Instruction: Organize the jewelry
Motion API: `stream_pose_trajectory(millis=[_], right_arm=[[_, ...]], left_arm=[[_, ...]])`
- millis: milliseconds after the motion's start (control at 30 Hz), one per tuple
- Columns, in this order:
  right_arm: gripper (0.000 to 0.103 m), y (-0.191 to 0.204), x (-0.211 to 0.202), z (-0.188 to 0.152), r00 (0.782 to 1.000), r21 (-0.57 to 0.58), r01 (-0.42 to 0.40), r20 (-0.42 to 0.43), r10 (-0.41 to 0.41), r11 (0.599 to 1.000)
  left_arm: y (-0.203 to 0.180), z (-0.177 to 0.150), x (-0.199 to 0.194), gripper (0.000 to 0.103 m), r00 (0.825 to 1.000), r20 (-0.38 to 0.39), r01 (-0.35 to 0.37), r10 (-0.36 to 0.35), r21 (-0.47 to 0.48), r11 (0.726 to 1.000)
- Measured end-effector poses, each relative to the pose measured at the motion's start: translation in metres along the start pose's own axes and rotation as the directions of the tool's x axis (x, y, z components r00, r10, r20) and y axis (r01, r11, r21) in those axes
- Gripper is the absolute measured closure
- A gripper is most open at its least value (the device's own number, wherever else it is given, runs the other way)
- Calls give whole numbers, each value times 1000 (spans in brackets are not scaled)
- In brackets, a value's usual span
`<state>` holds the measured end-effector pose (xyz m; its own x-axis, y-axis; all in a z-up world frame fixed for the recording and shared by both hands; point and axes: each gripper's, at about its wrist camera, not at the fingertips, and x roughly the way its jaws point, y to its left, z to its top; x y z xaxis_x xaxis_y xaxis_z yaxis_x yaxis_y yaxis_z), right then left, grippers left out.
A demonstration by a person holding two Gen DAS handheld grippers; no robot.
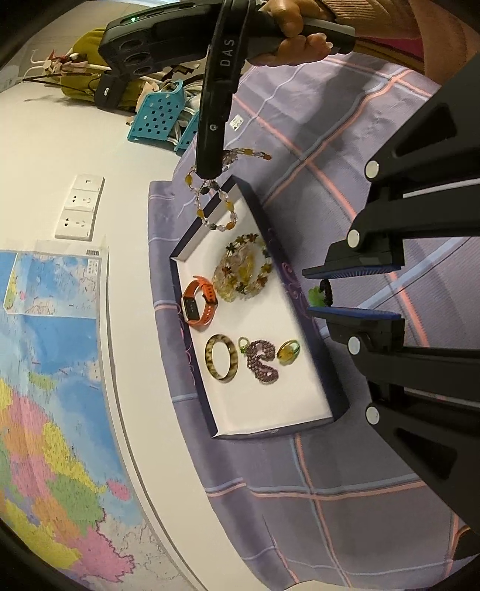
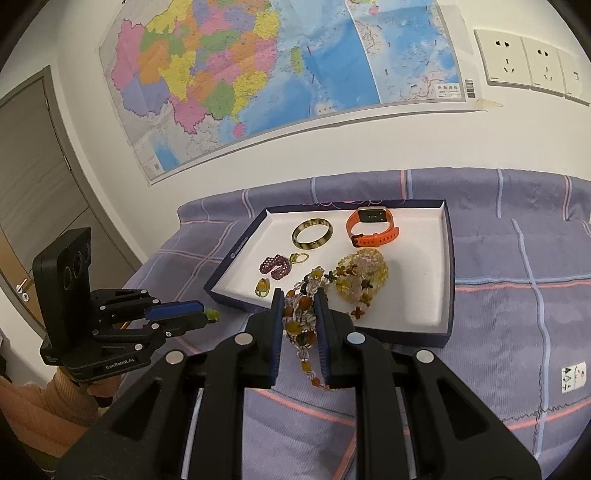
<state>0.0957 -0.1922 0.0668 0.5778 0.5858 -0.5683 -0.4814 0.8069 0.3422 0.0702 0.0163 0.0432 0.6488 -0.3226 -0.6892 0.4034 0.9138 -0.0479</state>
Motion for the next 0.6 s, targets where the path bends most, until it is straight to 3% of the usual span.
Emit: stream_pose_trajectory(millis=[600], right_arm=[[86, -2, 25, 26, 1000, -24, -6, -16, 6, 1000]], left_arm=[[15, 27, 14, 90, 999, 13, -35, 35, -7, 999]])
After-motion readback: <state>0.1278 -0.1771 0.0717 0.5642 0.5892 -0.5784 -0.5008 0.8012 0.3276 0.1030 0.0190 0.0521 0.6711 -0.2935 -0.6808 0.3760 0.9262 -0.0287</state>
